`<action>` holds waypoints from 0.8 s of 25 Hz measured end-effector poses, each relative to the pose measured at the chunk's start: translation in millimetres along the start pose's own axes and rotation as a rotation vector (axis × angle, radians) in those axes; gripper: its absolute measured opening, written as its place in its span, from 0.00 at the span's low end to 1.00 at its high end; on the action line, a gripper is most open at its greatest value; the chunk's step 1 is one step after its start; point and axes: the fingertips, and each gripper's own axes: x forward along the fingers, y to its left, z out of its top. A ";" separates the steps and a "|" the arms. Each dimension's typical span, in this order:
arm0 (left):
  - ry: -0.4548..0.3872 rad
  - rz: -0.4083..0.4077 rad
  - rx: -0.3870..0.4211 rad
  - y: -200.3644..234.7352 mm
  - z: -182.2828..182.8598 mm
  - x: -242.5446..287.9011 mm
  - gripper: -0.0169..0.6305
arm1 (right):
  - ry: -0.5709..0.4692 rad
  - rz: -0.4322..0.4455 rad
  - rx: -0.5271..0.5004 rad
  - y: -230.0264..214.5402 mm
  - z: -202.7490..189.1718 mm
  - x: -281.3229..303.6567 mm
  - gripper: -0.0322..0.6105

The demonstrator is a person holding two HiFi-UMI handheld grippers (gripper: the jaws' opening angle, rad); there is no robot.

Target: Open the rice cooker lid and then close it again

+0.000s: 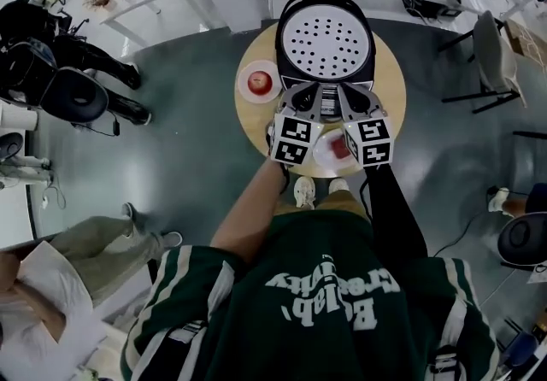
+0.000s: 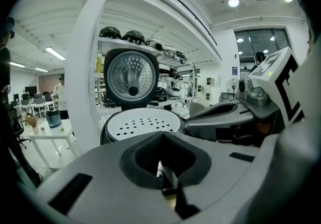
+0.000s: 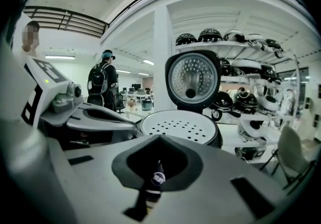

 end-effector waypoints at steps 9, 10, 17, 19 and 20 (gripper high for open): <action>-0.003 -0.002 -0.014 0.1 -1.7 -1.1 0.03 | 0.003 0.014 0.017 0.5 -1.5 0.0 0.05; -0.003 -0.003 -0.015 0.2 -1.4 -1.4 0.03 | 0.003 0.015 0.016 0.6 -1.0 -0.1 0.05; -0.005 -0.013 -0.022 0.8 -1.6 -0.6 0.03 | 0.001 0.012 0.019 0.0 -1.3 0.5 0.05; -0.005 -0.014 -0.023 0.8 -1.9 -0.5 0.03 | 0.005 0.009 0.014 0.2 -1.5 0.6 0.05; -0.004 -0.015 -0.024 0.8 -2.4 -0.5 0.03 | 0.006 0.007 0.012 0.5 -1.9 0.7 0.05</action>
